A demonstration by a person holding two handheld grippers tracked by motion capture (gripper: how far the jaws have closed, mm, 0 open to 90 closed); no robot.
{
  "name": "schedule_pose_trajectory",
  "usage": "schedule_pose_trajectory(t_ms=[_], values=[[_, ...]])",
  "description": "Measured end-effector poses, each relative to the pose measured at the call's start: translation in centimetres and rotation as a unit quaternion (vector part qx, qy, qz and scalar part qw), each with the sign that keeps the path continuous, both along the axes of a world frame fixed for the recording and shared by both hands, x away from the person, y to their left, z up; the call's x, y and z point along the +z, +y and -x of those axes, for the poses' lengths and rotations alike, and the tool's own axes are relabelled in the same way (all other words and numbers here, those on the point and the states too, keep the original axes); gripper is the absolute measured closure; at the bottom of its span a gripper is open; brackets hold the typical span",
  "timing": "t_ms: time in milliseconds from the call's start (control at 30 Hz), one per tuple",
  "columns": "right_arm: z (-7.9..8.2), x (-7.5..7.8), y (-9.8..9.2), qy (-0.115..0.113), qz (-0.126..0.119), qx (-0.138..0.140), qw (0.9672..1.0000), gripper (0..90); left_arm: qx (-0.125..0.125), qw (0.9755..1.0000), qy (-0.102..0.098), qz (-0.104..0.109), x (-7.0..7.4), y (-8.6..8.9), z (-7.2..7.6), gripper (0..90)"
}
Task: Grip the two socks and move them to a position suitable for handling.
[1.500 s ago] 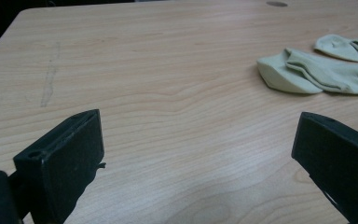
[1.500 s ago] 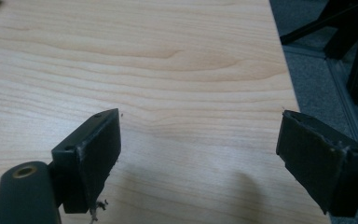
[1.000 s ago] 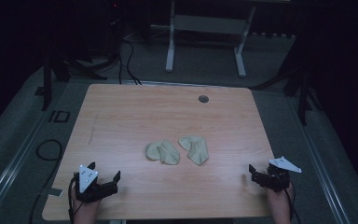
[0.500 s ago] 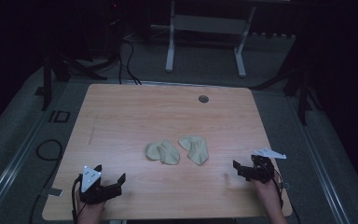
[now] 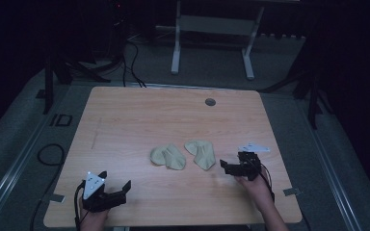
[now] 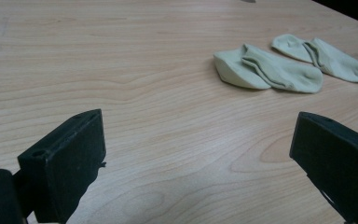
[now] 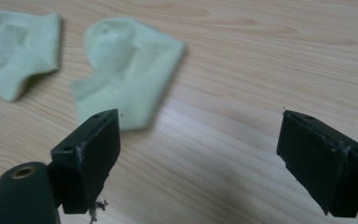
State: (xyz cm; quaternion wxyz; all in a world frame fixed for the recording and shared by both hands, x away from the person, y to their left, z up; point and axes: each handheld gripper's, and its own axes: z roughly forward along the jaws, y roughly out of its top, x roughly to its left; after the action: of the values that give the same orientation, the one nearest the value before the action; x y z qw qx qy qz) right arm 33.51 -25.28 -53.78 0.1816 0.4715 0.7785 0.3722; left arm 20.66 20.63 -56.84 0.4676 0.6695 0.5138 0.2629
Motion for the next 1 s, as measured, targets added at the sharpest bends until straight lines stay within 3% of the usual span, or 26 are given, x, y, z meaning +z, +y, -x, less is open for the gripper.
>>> schedule_pose_trajectory(t_ms=[333, 667, 1000], values=[[-2.2, 0.7, 3.8, 0.006, 0.006, 0.032, 0.9994, 13.8, -0.016, 0.9998, 0.011, -0.003, -0.1, -0.6, -0.3, 3.3], [-3.7, 1.1, 6.2, 0.008, 0.015, 0.037, 0.9991, 15.0, -0.023, 0.9996, 0.016, -0.006, -0.2, -0.5, -0.1, 3.3], [-5.2, 0.2, 8.3, 0.022, 0.029, 0.037, 0.9986, 21.1, -0.033, 0.9990, 0.028, -0.009, -0.5, -0.7, -0.4, 3.3]])
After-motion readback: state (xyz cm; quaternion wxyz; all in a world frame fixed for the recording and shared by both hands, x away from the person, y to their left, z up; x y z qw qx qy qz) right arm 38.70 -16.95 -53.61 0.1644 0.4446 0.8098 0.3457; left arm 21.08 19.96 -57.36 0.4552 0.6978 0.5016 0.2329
